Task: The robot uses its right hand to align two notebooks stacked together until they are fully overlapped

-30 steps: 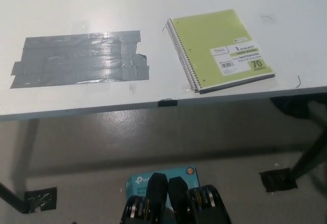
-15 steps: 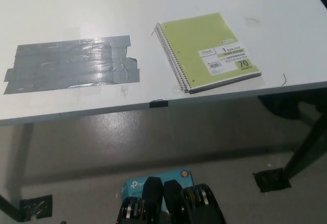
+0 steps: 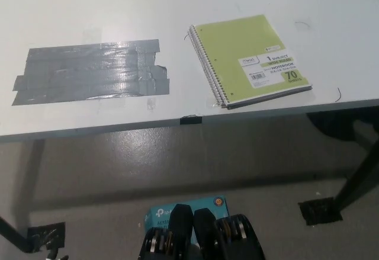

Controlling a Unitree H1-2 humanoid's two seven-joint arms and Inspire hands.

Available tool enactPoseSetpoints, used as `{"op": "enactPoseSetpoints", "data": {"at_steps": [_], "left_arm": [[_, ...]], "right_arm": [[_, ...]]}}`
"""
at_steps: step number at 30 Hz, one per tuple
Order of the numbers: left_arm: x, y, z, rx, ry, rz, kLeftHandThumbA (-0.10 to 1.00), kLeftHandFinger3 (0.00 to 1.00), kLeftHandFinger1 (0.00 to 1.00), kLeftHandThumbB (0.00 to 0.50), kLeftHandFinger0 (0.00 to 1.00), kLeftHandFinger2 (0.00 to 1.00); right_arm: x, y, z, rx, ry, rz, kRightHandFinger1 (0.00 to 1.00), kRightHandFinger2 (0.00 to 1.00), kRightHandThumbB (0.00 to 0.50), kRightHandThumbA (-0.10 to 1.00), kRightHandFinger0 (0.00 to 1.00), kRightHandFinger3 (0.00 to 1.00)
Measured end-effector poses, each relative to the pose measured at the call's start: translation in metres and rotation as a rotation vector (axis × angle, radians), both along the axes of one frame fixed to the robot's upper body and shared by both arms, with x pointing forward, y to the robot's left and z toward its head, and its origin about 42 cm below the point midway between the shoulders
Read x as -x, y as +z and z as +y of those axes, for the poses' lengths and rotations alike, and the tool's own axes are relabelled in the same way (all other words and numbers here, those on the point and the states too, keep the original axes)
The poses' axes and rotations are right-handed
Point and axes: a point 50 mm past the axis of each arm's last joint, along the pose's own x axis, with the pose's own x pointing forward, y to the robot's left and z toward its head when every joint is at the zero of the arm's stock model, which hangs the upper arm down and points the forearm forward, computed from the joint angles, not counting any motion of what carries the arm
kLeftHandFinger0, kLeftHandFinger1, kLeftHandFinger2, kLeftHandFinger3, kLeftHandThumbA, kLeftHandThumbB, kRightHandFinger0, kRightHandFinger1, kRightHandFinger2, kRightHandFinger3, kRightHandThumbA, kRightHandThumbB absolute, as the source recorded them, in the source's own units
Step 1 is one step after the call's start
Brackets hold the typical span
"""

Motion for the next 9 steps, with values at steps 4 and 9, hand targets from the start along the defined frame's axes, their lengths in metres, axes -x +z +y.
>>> {"op": "enactPoseSetpoints", "data": {"at_steps": [4, 9], "left_arm": [[0.0004, -0.0004, -0.0005, -0.001, -0.002, 0.001, 1.0, 1.0, 0.82, 0.5, 0.73, 0.95], [0.0001, -0.0008, -0.001, -0.002, -0.004, 0.003, 1.0, 1.0, 0.8, 0.5, 0.71, 0.93]], "right_arm": [[-0.0024, 0.0009, -0.0082, -0.007, 0.021, 0.014, 1.0, 1.0, 0.324, 0.57, 1.0, 1.0], [-0.0053, 0.0005, -0.0098, -0.015, 0.052, 0.032, 1.0, 1.0, 0.296, 0.53, 1.0, 1.0]]}}
